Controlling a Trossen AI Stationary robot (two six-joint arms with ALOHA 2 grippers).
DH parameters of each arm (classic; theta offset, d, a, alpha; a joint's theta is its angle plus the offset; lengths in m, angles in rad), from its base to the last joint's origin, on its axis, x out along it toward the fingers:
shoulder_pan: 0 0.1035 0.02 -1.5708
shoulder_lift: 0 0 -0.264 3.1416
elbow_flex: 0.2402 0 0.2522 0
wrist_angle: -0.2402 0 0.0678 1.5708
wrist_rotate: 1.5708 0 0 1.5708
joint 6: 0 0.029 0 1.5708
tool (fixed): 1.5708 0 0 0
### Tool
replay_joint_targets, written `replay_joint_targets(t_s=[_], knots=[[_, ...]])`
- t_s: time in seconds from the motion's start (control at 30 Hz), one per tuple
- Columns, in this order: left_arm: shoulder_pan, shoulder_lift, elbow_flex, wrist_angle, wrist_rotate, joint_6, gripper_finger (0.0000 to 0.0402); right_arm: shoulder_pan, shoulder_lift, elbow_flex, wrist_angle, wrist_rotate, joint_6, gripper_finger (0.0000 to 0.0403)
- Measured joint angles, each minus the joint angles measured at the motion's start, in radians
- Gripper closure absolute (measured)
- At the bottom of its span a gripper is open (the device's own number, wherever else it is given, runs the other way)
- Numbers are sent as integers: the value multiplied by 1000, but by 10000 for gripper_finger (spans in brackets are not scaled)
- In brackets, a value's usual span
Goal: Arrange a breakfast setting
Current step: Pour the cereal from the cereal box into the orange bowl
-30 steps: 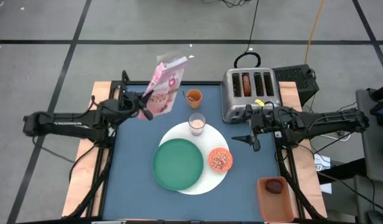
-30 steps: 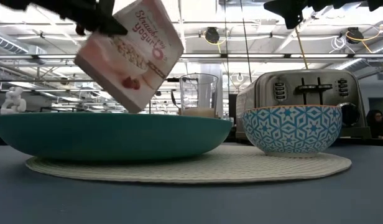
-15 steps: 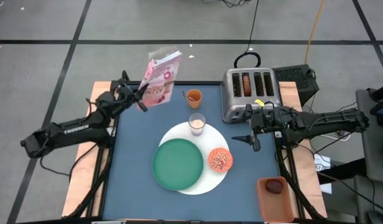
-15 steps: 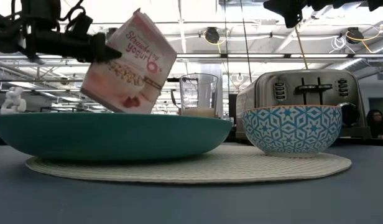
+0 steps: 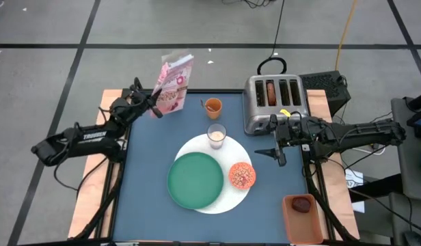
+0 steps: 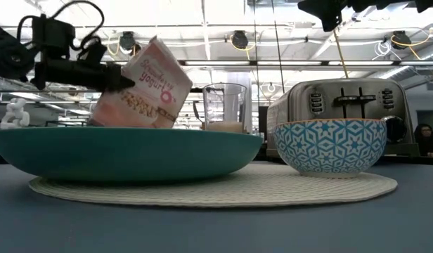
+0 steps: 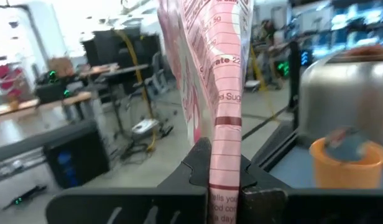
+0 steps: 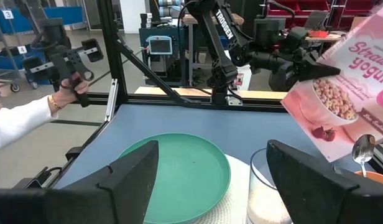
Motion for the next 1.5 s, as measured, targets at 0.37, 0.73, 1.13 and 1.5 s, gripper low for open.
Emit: replay_joint_targets(t_s=[0.37, 0.73, 1.13, 1.5], knots=[[93, 92, 0, 125, -1, 3, 398, 0, 0, 0, 1, 0, 0, 112], [99, 88, 6, -1, 21, -6, 398, 0, 0, 0, 9, 0, 0, 112], [92, 86, 8, -60, 42, -163, 398, 0, 0, 0, 7, 0, 0, 112], [91, 86, 7, -71, 41, -194, 398, 0, 0, 0, 7, 0, 0, 112]])
